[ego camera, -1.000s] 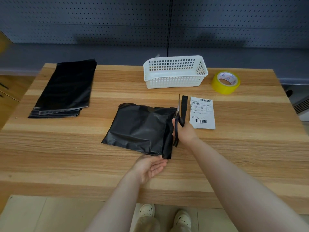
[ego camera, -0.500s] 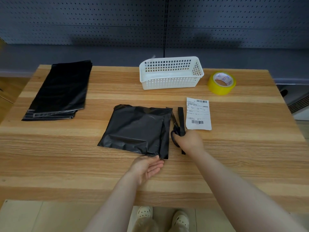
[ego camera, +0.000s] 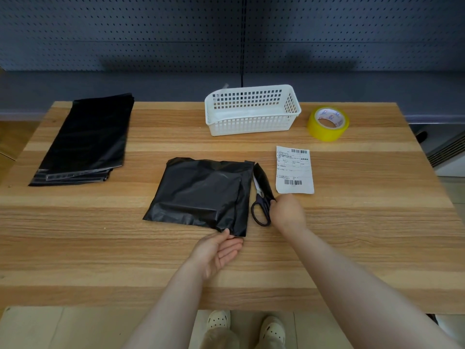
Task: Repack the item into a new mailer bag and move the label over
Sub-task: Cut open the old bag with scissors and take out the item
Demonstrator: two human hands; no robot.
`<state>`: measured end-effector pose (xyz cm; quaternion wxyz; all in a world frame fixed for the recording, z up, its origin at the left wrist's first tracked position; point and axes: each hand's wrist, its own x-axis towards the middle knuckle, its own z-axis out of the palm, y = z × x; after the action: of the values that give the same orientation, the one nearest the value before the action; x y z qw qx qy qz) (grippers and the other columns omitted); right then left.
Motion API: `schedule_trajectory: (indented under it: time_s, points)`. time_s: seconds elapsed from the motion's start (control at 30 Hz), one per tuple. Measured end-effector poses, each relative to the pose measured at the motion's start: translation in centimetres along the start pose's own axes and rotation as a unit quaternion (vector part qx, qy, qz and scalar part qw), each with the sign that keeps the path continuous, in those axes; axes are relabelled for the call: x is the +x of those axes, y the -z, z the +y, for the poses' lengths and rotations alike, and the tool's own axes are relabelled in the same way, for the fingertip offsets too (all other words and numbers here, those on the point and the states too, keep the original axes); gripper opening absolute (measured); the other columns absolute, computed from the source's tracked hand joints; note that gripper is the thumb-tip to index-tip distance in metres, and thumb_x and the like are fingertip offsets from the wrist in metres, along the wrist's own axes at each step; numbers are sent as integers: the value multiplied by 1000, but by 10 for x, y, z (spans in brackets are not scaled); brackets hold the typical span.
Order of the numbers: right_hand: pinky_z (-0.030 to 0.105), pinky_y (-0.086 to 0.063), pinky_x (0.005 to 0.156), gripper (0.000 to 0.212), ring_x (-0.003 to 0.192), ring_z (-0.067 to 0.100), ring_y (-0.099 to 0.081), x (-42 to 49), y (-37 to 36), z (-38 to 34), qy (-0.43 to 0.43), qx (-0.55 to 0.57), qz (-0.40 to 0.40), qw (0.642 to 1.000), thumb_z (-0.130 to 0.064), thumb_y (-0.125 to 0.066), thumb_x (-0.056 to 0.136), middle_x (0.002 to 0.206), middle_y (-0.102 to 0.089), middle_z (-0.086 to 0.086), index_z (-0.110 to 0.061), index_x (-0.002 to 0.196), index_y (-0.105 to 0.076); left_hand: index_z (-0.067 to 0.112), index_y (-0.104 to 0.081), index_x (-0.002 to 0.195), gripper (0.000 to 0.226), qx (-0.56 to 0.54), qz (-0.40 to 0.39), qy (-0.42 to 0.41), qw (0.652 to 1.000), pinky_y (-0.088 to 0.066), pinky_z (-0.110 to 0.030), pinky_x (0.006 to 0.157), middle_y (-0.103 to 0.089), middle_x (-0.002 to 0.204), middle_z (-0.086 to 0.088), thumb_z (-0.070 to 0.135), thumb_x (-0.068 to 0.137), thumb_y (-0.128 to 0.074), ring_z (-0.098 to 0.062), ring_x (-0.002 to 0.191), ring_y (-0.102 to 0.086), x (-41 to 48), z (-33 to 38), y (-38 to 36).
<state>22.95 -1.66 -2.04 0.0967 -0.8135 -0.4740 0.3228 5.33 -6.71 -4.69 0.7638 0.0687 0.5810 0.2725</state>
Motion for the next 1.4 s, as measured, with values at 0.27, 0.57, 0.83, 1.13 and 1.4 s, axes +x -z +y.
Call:
schedule_trajectory:
  time_s: [0.27, 0.57, 0.83, 1.13, 1.4]
  points:
    - [32, -42, 61, 18, 79, 30, -57, -5, -1, -6, 38, 91, 34, 995, -1, -39, 90, 89, -63, 13, -7, 101, -52, 1, -61, 98, 32, -5, -2, 5, 1000, -57, -23, 53, -75, 80, -12, 28, 98, -44, -16, 69, -73, -2, 1, 0]
    - [30, -42, 63, 8, 81, 25, -56, -7, -8, -26, -12, 234, 16, 972, -7, -52, 88, 88, -58, 6, -7, 96, -49, 4, -68, 82, 54, 153, -10, -39, 987, -53, -26, 62, -74, 82, -14, 48, 94, -38, -20, 71, -70, -19, 9, 13]
    - [27, -38, 49, 15, 68, 22, -54, -8, -11, -32, -18, 213, 1, 977, -16, -56, 88, 79, -60, 7, -3, 95, -59, 15, -61, 96, 14, 210, 305, -349, 861, -48, -30, 83, -65, 92, 2, 27, 89, -58, -16, 88, -60, -14, 94, 28]
    - [26, -34, 48, 27, 54, 18, -45, -9, -19, -46, -29, 237, -7, 971, -32, -46, 93, 61, -51, 0, -14, 75, -53, 14, -49, 130, 47, 327, 355, -260, 837, -44, -44, 100, -55, 131, -9, 38, 90, -56, -31, 119, -51, 13, 141, 69]
    - [27, -39, 61, 19, 80, 29, -60, -5, -27, -59, -17, 197, -5, 980, -17, -49, 92, 79, -64, 5, -8, 97, -65, 13, -66, 92, 22, 246, 269, -190, 912, -50, -43, 93, -67, 104, -9, 34, 84, -65, -32, 101, -61, 21, 146, 81]
